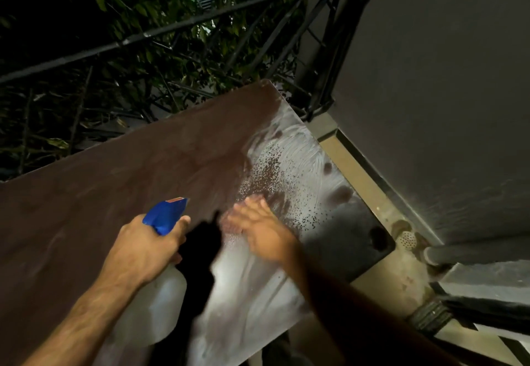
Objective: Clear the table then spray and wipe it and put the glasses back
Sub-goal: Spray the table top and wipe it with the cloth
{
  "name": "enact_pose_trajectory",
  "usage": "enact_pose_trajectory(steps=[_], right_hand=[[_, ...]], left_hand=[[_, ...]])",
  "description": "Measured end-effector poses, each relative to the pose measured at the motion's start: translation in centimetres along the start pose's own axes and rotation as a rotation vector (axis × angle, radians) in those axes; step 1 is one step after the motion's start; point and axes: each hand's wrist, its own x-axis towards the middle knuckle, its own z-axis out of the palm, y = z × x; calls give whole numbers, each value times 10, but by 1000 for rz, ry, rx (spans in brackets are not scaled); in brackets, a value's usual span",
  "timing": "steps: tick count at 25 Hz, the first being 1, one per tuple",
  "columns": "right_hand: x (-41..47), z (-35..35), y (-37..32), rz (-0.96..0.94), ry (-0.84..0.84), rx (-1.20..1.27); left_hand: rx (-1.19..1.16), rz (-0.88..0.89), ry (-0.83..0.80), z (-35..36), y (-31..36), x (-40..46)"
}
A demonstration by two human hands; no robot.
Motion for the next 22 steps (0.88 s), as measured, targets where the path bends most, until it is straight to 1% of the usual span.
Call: enact_pose_trajectory(steps=[2,3,4,5,6,8,9,11,12,13,14,16,18,20,22], right_hand=[[24,-21,26,222,51,26],[32,-27,26,281,75,19],[37,-28,19,295,89,17],[37,-26,6,263,87,21],[31,-21,-12,178,74,30],[2,-4,-44,-75,21,30],[-16,6,-51,-191,-36,-4],[-37,15,-43,-351,-192,-76],[-35,13,-28,-384,-223,-72],[-24,10,-10,-374,-199,-69],[-7,3,9,-315,-139,-74],[36,-26,52,-61,12,-26],[74,-57,90,169,44,41],[95,-70,103,311,59,98],[94,-67,92,354,93,119]], left_hand=[[2,-31,21,5,10,3],[5,-47,27,8,15,5],[0,-54,32,11,19,8],[-3,-50,39,14,23,10],[-6,-49,39,18,27,13],[-2,-49,24,25,32,20],[1,-47,14,28,33,24],[-17,-45,-14,34,37,31],[-26,-43,-23,36,38,34],[-30,-40,-26,37,40,36],[-30,-33,-26,38,42,38],[-34,-35,-18,39,47,42],[-39,-38,-5,39,53,46],[-31,-33,9,40,56,49],[-29,-33,14,41,59,52]])
